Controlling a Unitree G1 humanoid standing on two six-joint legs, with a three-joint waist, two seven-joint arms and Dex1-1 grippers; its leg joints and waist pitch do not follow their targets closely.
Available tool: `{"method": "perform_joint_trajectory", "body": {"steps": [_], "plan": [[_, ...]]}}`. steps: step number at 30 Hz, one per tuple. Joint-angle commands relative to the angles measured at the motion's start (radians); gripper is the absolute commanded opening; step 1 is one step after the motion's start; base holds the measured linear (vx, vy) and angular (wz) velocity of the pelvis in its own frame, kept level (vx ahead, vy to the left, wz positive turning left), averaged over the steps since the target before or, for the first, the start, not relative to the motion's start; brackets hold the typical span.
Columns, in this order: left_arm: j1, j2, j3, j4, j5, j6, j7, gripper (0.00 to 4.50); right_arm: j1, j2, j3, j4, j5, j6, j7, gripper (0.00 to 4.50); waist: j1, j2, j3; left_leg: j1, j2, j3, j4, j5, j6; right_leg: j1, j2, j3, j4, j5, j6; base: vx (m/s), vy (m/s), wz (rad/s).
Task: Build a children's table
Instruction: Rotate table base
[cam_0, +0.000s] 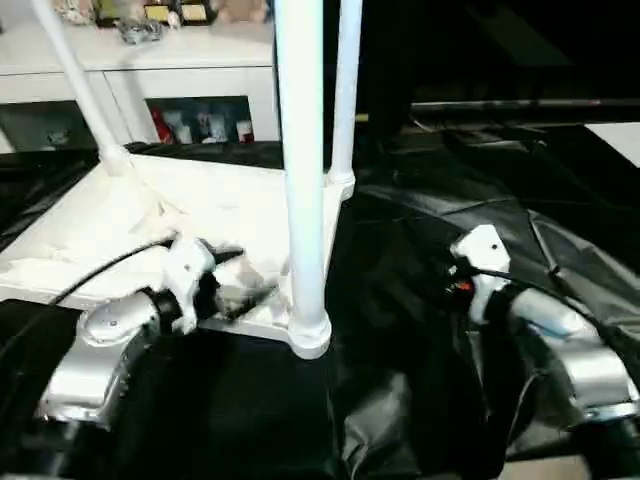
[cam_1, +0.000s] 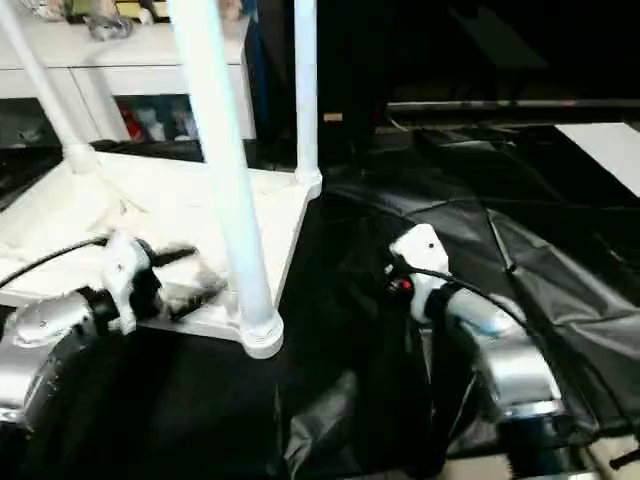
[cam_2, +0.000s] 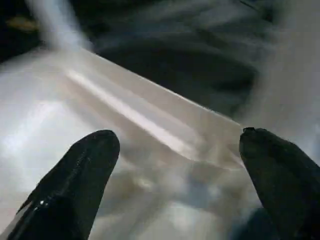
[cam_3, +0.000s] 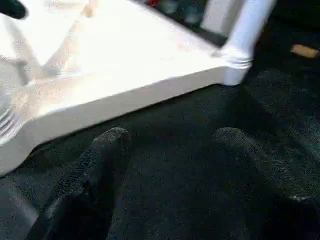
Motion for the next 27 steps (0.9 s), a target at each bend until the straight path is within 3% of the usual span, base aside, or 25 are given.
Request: {"method": "perform_joint_trajectory", "body": {"steps": [1,3,5,7,9,12,19,27], "plan": [[-0.027,0.023,-0.047,0.012,0.025,0.008,-0.082,4.45,-0.021,-0.015,0.034,0.018,-0.02,-0.024,0.056,3.16,-0.002,0.007,-0.05,0.02,0.092,-0.04,-0.104,-0.346,-0.032,0.01,-0.102,0.056,-0.094,-0.235,-0.19,0.0,0.0,0.0],[-0.042,0.031,-0.068,0.031,0.03,-0.001,-0.107,4.18,-0.031,-0.019,0.044,0.028,-0.026,-0.037,0.072,3.16,-0.003,0.007,-0.055,0.017,0.092,-0.035,-0.098,-0.295,-0.016,0.012,-0.101,0.055,-0.091,-0.163,-0.213,0.0,0.0,0.0],[-0.074,0.04,-0.096,0.085,0.06,-0.021,-0.135,4.18,-0.047,-0.024,0.062,0.043,-0.036,-0.056,0.094,3.16,-0.001,0.003,-0.063,0.01,0.092,-0.029,-0.088,-0.193,0.021,0.017,-0.099,0.05,-0.077,-0.022,-0.244,0.0,0.0,0.0],[-0.091,0.041,-0.102,0.114,0.076,-0.036,-0.144,3.85,-0.054,-0.025,0.069,0.048,-0.039,-0.062,0.104,3.16,0.002,-0.002,-0.071,0.007,0.091,-0.024,-0.077,-0.119,0.051,0.019,-0.099,0.048,-0.068,0.071,-0.25,0.0,0.0,0.0],[-0.117,0.058,-0.118,0.145,0.081,-0.032,-0.184,3.69,-0.064,-0.032,0.083,0.064,-0.041,-0.078,0.13,3.16,0.006,0.004,-0.071,0.007,0.091,-0.021,-0.072,-0.096,0.073,0.014,-0.096,0.044,-0.065,0.102,-0.257,0.0,0.0,0.0],[-0.134,0.07,-0.121,0.168,0.083,-0.043,-0.207,3.54,-0.068,-0.036,0.095,0.07,-0.045,-0.087,0.153,3.16,0.008,-0.001,-0.068,0.008,0.097,-0.018,-0.077,-0.136,0.072,0.012,-0.096,0.042,-0.066,0.062,-0.266,0.0,0.0,0.0],[-0.147,0.098,-0.118,0.193,0.064,-0.052,-0.288,3.08,-0.067,-0.062,0.114,0.073,-0.046,-0.112,0.213,3.16,0.011,0.006,-0.06,0.017,0.103,-0.009,-0.086,-0.24,0.025,0.004,-0.099,0.048,-0.079,-0.077,-0.262,0.0,0.0,0.0],[-0.178,0.088,-0.124,0.271,0.102,-0.119,-0.28,2.33,-0.076,-0.06,0.11,0.091,-0.049,-0.131,0.223,3.16,0.012,0.003,-0.061,0.015,0.104,-0.007,-0.087,-0.223,0.019,0.004,-0.099,0.05,-0.079,-0.08,-0.252,0.0,0.0,0.0]]}}
